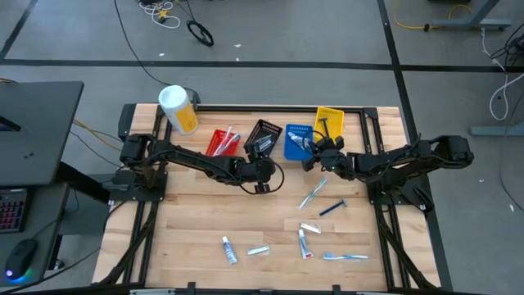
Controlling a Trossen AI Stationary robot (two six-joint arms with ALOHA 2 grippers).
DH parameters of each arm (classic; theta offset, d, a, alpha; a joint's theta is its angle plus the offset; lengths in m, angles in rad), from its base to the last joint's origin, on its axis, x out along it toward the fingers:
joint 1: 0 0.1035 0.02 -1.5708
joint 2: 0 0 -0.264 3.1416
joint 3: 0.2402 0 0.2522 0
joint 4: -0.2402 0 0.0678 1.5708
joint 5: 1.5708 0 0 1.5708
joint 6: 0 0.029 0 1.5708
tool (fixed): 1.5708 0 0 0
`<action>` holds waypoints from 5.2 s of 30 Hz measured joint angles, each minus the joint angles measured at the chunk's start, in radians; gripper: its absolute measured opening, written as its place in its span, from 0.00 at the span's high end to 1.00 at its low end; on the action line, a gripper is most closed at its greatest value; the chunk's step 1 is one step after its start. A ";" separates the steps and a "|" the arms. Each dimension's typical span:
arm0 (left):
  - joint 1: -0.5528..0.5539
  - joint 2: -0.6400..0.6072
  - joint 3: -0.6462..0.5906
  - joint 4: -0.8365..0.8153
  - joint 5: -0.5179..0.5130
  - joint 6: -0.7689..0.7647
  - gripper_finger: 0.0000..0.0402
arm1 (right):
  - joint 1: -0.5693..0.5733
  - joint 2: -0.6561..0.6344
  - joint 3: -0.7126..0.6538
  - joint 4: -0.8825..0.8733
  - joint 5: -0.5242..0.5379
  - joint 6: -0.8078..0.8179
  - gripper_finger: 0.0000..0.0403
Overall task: Pick & Place Travel size toiletries
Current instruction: Put the purple toothpaste into the blue bin, then put the blue razor into the yellow bin
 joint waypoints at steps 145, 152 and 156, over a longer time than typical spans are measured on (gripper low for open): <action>0.000 0.000 0.000 0.156 0.071 -0.060 0.53 | 0.289 -0.020 0.000 -0.283 -0.874 -0.317 0.58; 0.000 0.000 0.000 0.156 0.072 -0.060 0.53 | 0.358 -0.057 0.000 -0.483 -0.832 -0.303 0.59; 0.000 0.000 0.000 0.158 0.072 -0.060 0.53 | 0.382 -0.070 0.000 -0.573 -0.832 -0.234 0.59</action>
